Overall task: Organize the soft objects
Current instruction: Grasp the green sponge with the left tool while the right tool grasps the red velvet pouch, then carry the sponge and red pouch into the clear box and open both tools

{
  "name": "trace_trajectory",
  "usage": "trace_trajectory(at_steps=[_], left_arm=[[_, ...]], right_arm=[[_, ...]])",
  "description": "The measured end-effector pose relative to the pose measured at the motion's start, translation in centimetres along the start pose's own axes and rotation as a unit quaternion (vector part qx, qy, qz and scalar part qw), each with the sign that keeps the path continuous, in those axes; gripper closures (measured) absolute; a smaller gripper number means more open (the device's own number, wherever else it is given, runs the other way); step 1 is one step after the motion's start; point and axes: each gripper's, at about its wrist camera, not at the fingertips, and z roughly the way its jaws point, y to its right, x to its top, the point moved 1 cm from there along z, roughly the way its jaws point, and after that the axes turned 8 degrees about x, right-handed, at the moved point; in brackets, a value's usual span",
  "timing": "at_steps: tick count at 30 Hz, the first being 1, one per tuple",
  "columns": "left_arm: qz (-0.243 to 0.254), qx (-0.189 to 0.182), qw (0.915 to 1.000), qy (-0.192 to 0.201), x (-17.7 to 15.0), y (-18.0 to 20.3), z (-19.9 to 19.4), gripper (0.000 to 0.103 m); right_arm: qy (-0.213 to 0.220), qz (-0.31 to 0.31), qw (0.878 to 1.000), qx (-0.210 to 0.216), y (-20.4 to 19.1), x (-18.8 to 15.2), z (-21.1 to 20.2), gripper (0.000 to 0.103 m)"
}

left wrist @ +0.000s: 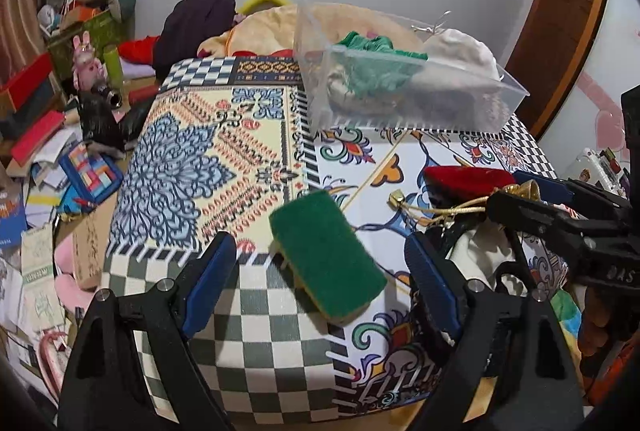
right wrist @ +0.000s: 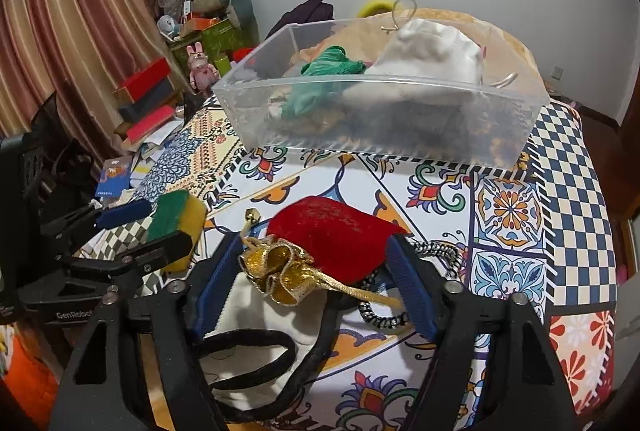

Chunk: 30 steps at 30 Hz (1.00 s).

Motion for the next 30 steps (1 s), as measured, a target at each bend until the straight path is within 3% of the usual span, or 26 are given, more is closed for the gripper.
trace_trajectory(at_steps=[2, 6, 12, 19, 30], left_arm=[[-0.006, -0.004, 1.0000, 0.002, -0.4, 0.0, 0.0, 0.018], [-0.003, -0.009, 0.9999, -0.004, -0.6, 0.4, 0.3, 0.040], [0.006, -0.014, 0.9999, -0.002, -0.5, 0.8, 0.2, 0.068], [0.005, -0.021, 0.9993, 0.029, 1.2, 1.0, -1.4, 0.070], [0.022, -0.035, 0.9920, 0.119, 6.9, 3.0, -5.1, 0.070]], right_arm=[[0.002, 0.004, 1.000, 0.001, 0.3, 0.0, -0.2, 0.045], [0.005, 0.005, 1.000, 0.001, 0.5, -0.1, -0.4, 0.061], [0.024, -0.009, 1.000, -0.012, 0.2, 0.0, -1.8, 0.070], [0.055, -0.013, 0.998, -0.026, 0.5, 0.8, -4.0, 0.071], [0.125, -0.024, 0.990, -0.053, 1.0, 3.9, -8.2, 0.071]])
